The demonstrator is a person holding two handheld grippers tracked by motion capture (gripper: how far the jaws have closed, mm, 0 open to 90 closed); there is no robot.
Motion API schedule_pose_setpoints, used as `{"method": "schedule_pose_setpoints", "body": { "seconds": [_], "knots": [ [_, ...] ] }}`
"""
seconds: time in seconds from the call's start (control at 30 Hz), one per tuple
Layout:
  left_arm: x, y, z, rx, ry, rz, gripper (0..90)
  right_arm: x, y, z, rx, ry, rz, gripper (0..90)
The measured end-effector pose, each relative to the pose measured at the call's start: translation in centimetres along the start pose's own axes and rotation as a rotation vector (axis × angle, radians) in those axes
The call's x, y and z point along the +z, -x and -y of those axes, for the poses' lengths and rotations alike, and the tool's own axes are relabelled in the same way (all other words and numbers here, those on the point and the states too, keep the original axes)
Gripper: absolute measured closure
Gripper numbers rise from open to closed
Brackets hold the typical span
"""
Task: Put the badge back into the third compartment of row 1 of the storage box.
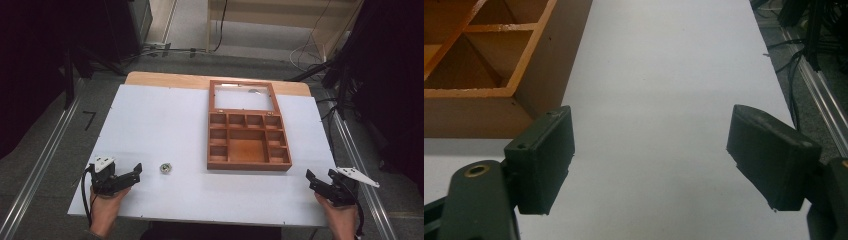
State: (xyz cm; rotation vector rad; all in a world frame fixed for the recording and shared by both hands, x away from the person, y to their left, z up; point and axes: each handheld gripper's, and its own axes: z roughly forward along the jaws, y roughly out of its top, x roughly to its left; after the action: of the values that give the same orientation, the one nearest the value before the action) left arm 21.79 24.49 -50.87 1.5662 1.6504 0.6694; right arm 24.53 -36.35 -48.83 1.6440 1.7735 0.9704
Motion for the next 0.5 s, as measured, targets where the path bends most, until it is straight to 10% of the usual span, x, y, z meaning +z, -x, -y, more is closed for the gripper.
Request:
{"method": "schedule_pose_setpoints", "body": {
  "seconds": [0.5],
  "knots": [
    [0.18,0.44,0.01,0.009,-0.005,0.013,6.2,0.18,-0.11,0.02,-0.004,-0.016,0.002,16.5]
  ]
}}
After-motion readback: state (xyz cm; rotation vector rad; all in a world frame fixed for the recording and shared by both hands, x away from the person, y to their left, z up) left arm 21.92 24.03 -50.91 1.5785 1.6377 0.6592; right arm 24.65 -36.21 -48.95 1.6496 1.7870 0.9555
